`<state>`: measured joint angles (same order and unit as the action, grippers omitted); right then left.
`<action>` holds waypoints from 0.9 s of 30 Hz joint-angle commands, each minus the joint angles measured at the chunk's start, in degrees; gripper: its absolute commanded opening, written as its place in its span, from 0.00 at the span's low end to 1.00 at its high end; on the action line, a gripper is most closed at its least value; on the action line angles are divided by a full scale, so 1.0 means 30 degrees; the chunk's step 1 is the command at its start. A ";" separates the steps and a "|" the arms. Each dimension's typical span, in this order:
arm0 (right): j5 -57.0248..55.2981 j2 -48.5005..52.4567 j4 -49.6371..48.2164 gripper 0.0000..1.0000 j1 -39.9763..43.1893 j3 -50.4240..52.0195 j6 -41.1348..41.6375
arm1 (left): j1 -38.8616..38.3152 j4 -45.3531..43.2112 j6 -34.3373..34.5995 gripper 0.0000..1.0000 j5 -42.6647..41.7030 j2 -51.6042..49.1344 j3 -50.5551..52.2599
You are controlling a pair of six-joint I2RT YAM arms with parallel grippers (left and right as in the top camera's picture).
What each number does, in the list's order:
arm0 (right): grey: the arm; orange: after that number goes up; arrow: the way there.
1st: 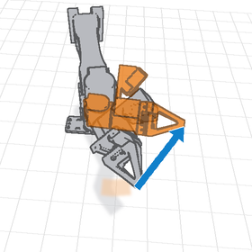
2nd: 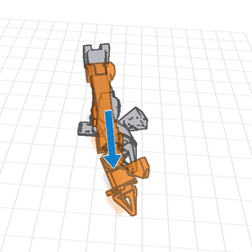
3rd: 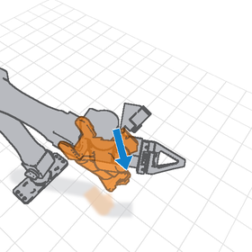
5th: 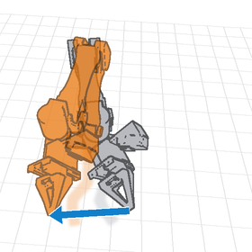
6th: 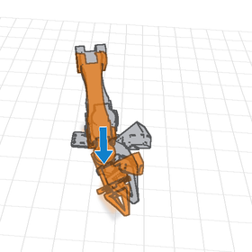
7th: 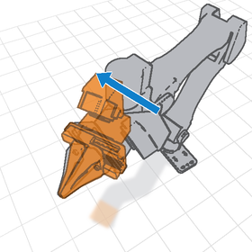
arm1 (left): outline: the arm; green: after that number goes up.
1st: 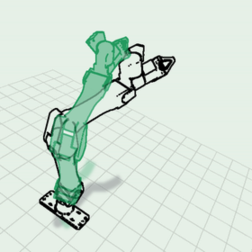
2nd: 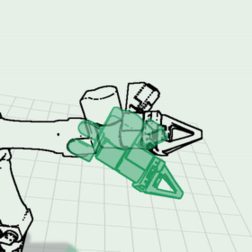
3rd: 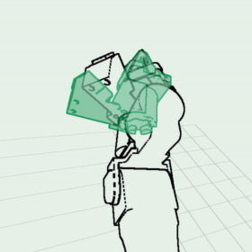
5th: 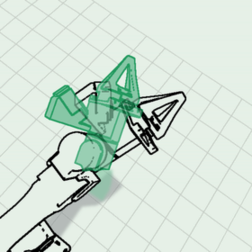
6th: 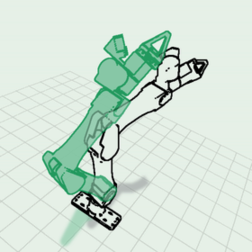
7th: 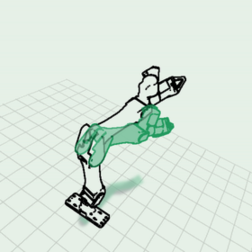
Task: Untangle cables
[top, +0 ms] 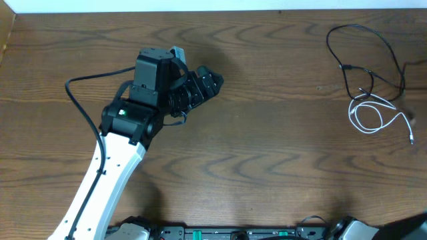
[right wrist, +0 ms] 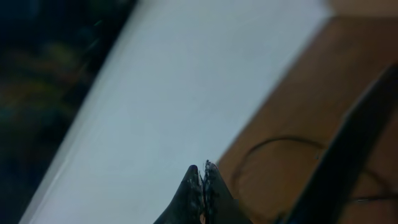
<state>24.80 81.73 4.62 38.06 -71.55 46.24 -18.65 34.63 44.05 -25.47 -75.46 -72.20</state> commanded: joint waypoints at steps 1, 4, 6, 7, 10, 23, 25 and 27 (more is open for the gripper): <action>-0.1173 0.2149 0.0189 0.01 0.1086 -0.0117 0.0240 | -0.0029 0.0175 -0.0831 0.85 0.0299 -0.0597 -0.0109; -0.1027 0.3993 0.0204 0.10 0.1515 -0.0117 -0.0481 | -0.0029 0.0226 -0.0831 0.85 0.0299 -0.1056 -0.0109; -0.0342 0.4860 0.0364 0.51 0.1639 -0.0117 -0.0991 | -0.0029 0.0313 -0.0831 0.85 0.0299 -0.1311 -0.0109; 0.0000 0.5151 0.0466 0.76 0.1661 -0.0117 -0.1027 | -0.0029 0.0386 -0.0845 0.85 0.0299 -0.1457 -0.0109; 0.1166 0.5472 0.0823 0.99 0.1552 -0.0117 -0.1005 | -0.0029 0.0459 -0.1851 0.85 0.0299 -0.1821 -0.0109; 0.0197 -0.0117 0.6914 0.99 -0.3337 -0.0124 -0.3483 | -0.0029 0.2266 -0.8109 0.92 0.2667 -0.2098 -0.0109; 0.0211 -0.1166 0.7970 0.99 -0.5166 -0.0124 -0.4619 | -0.0029 0.2375 -0.8109 0.98 0.3337 -0.2098 -0.0109; 0.0211 -0.1763 0.8677 0.99 -0.6550 -0.0124 -0.5486 | -0.0022 0.2404 -0.8116 0.98 0.3402 -0.2098 -0.0109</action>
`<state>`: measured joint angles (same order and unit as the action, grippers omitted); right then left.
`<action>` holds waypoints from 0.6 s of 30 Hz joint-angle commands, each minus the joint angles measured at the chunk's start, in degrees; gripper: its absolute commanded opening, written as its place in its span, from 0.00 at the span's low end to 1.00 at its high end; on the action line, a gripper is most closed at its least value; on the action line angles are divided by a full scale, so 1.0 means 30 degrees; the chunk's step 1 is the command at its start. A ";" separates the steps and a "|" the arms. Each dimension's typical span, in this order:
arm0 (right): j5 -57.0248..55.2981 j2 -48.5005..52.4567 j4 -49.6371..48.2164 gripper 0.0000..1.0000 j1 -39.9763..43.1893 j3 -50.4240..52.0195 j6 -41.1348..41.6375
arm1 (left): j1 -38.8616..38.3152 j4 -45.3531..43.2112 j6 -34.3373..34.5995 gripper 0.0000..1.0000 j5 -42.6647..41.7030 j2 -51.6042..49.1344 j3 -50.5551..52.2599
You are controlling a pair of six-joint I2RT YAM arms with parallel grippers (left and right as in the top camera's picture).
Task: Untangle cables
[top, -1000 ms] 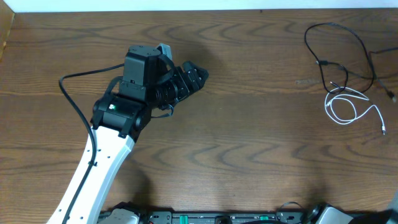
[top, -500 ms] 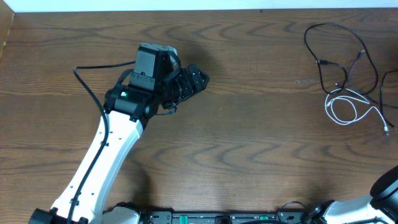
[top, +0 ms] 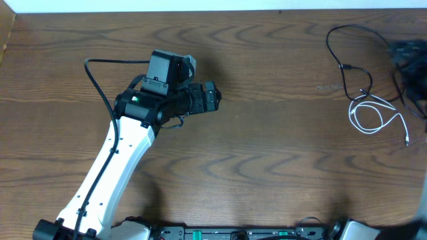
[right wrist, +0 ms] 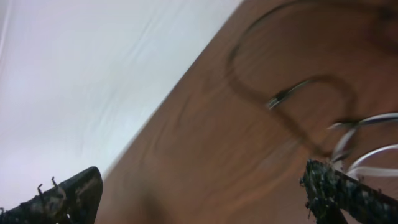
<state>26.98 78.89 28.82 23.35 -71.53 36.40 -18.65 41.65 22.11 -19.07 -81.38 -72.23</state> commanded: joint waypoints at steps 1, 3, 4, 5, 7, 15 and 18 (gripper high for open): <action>-0.0510 -0.1122 0.1035 0.99 -0.2579 -0.0131 -0.2943 | -0.0029 0.0102 -0.0794 0.98 0.1253 -0.0124 -0.0102; -0.0525 -0.1639 0.1953 0.99 -0.4503 -0.0131 -0.4677 | -0.0029 0.0109 -0.0794 0.98 0.1246 -0.0124 -0.0102; -0.0532 -0.1843 0.2382 0.99 -0.5311 -0.0131 -0.5472 | -0.0029 0.0117 -0.0794 0.98 0.1246 -0.0124 -0.0102; -0.0546 -0.2040 0.2929 0.99 -0.6186 -0.0131 -0.6324 | -0.0022 0.0109 -0.0794 0.98 0.1246 -0.0124 -0.0102; -0.1158 -0.2463 0.4095 0.99 -0.7606 -0.0131 -0.7344 | -0.0029 0.0109 -0.0794 0.98 0.1246 -0.0124 -0.0102; -0.6652 -0.5792 0.9741 0.99 -1.0841 -0.0131 -0.7781 | -0.0029 0.0109 -0.0794 0.98 0.1246 -0.0124 -0.0102; -0.6674 -0.7016 1.1693 0.99 -1.0936 -0.0124 -0.7788 | -0.0029 0.0109 -0.0794 0.98 0.1246 -0.0124 -0.0102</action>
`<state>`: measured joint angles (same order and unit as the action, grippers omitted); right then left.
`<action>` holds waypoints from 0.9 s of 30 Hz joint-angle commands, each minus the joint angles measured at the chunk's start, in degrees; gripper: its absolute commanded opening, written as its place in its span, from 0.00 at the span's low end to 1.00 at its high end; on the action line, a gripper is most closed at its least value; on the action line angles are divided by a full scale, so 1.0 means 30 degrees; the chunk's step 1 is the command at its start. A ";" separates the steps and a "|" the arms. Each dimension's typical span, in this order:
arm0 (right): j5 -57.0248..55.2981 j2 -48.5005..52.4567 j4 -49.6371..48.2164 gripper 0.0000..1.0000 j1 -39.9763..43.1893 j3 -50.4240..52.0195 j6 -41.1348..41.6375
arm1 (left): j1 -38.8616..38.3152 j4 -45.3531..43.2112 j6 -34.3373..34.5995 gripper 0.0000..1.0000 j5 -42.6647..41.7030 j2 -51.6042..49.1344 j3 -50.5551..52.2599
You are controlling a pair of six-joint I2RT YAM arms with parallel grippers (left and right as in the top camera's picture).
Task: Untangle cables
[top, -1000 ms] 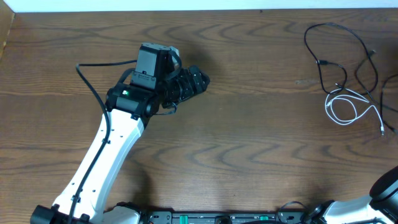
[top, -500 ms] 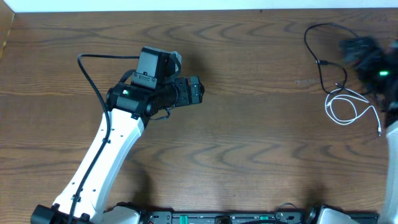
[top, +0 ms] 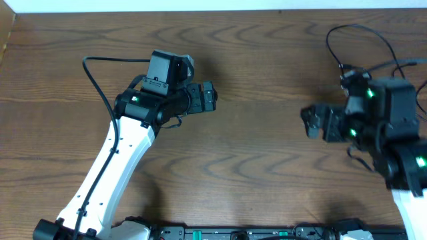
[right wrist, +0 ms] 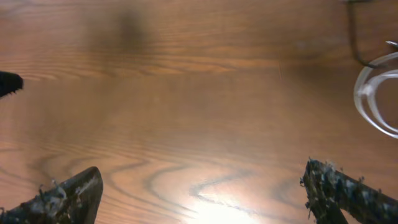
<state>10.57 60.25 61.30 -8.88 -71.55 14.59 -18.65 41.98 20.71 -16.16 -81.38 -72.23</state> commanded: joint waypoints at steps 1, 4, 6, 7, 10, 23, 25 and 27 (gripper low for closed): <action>-0.1501 -0.1275 0.2040 0.99 -0.0175 -0.0117 -0.0765 | -0.0029 0.0000 -0.0328 0.98 0.0277 -0.0124 -0.0102; -0.3585 -0.2127 0.2878 0.99 -0.0182 -0.0117 -0.0889 | -0.0029 0.0000 -0.0328 0.98 0.0277 -0.0124 -0.0102; -0.4852 -0.2674 0.2754 0.99 -0.0182 -0.0117 -0.0889 | -0.0022 0.0000 -0.0328 0.98 0.0277 -0.0124 -0.0102; -0.5173 -0.2914 0.2550 0.99 -0.0182 -0.0117 -0.0882 | -0.0029 0.0000 -0.0328 0.98 0.0277 -0.0124 -0.0102; -0.5574 -0.3504 0.1836 0.99 -0.0182 -0.0095 -0.0889 | -0.0029 0.0000 -0.0328 0.98 0.0277 -0.0124 -0.0102; -0.5348 -0.6506 -0.7344 0.99 0.0831 0.6084 -0.2331 | -0.0029 0.0000 -0.0328 0.98 0.0277 -0.0124 -0.0102; -0.4874 -0.7956 -0.9763 0.99 0.1035 0.8480 -0.2331 | -0.0022 0.0000 -0.0328 0.98 0.0277 -0.0124 -0.0102; -0.4641 -0.9493 -1.2145 0.99 0.1188 1.0936 -0.2324 | -0.0029 0.0000 -0.0328 0.98 0.0277 -0.0124 -0.0102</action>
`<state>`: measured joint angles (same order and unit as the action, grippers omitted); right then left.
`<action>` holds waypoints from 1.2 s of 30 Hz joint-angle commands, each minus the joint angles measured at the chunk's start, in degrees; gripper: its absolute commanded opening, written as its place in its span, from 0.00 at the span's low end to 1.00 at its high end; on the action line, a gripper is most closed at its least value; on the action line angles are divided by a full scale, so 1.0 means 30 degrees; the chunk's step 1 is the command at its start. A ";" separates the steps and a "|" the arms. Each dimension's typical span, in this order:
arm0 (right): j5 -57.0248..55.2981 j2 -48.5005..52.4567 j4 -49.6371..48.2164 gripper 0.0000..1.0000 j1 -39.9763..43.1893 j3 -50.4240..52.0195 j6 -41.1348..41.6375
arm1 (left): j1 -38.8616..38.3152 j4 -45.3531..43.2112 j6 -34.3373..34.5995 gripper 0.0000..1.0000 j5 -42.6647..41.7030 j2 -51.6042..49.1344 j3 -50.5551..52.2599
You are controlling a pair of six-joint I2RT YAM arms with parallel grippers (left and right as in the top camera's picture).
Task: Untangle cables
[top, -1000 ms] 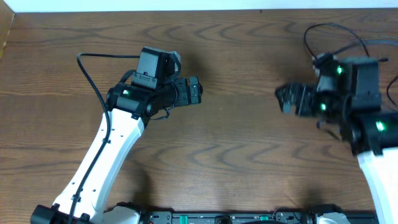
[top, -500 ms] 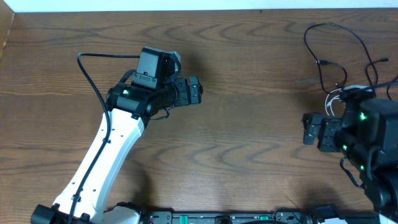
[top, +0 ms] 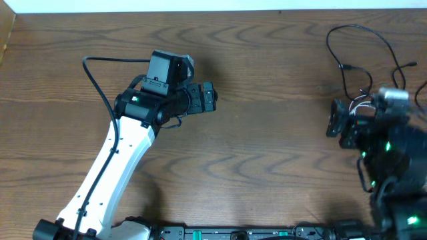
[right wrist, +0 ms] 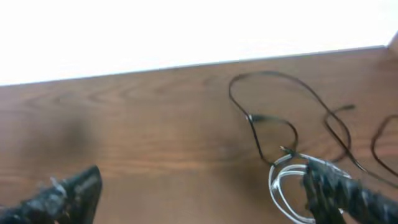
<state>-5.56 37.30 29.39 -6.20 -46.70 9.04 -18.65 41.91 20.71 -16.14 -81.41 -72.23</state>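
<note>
A thin black cable (top: 361, 41) lies in loose loops at the far right of the table, also in the right wrist view as the black cable (right wrist: 274, 102). A white cable (right wrist: 285, 184) is coiled just below it, crossed by the black one; from overhead only a bit of the white cable (top: 364, 101) shows beside the arm. My right gripper (top: 335, 122) stands wide open just left of the coil, with nothing between its fingers (right wrist: 71, 194). My left gripper (top: 207, 98) hovers over bare wood far to the left of the cables, and its jaws are not readable from above.
The wooden table (top: 267, 153) ends at a white far edge (right wrist: 186, 37). My left arm's own black lead (top: 100, 93) loops beside its wrist. The right arm's body (top: 390, 153) covers the table's right side below the cables.
My right arm has shifted to the right and nearer the front edge, uncovering the black cable's loops. Its camera now faces the far edge and both cables. The left arm has not moved.
At first my right gripper was shut and off the table, and the cables lay uncovered. Then it was open at the right edge. Then it hung over the cables, facing left across bare wood. Now it sits open just left of the white coil. The left arm turned slightly early, then held.
</note>
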 commanded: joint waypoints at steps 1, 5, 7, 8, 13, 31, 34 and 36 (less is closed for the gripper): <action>0.0794 -0.2637 -0.2696 0.99 0.0357 0.3905 -0.0481 | -0.0022 0.0022 -0.0328 0.98 0.0270 -0.0117 -0.0102; 0.1042 -0.5588 -0.6127 0.99 0.0831 0.8131 -0.0481 | -0.0029 0.0022 -0.0328 0.98 0.0270 -0.0117 -0.0102; 0.1435 -0.6717 -0.7067 0.99 0.1107 0.9836 -0.0474 | -0.0029 0.0022 -0.0328 0.98 0.0270 -0.0117 -0.0102; 0.1632 -0.7235 -0.7548 0.99 0.1209 1.0695 -0.0466 | -0.0029 0.0022 -0.0328 0.98 0.0270 -0.0117 -0.0102; 0.1989 -0.9114 -0.9071 0.99 0.1268 1.3814 -0.0466 | -0.0029 0.0022 -0.0328 0.98 0.0270 -0.0117 -0.0102; 0.1916 -1.2342 -0.8364 0.99 0.1253 1.5460 -0.0903 | -0.0029 0.0022 -0.0328 0.99 0.0270 -0.0117 -0.0102; 0.1916 -1.2335 -0.8364 0.99 0.1253 1.5460 -0.0903 | -0.0029 0.0022 -0.0328 0.99 0.0270 -0.0117 -0.0102; 0.1916 -1.2327 -0.8364 0.99 0.1253 1.5460 -0.0903 | -0.0029 0.0022 -0.0328 0.99 0.0270 -0.0117 -0.0102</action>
<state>0.05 0.73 4.05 -2.90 -0.43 7.11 -18.65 41.95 20.71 -16.14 -81.41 -72.23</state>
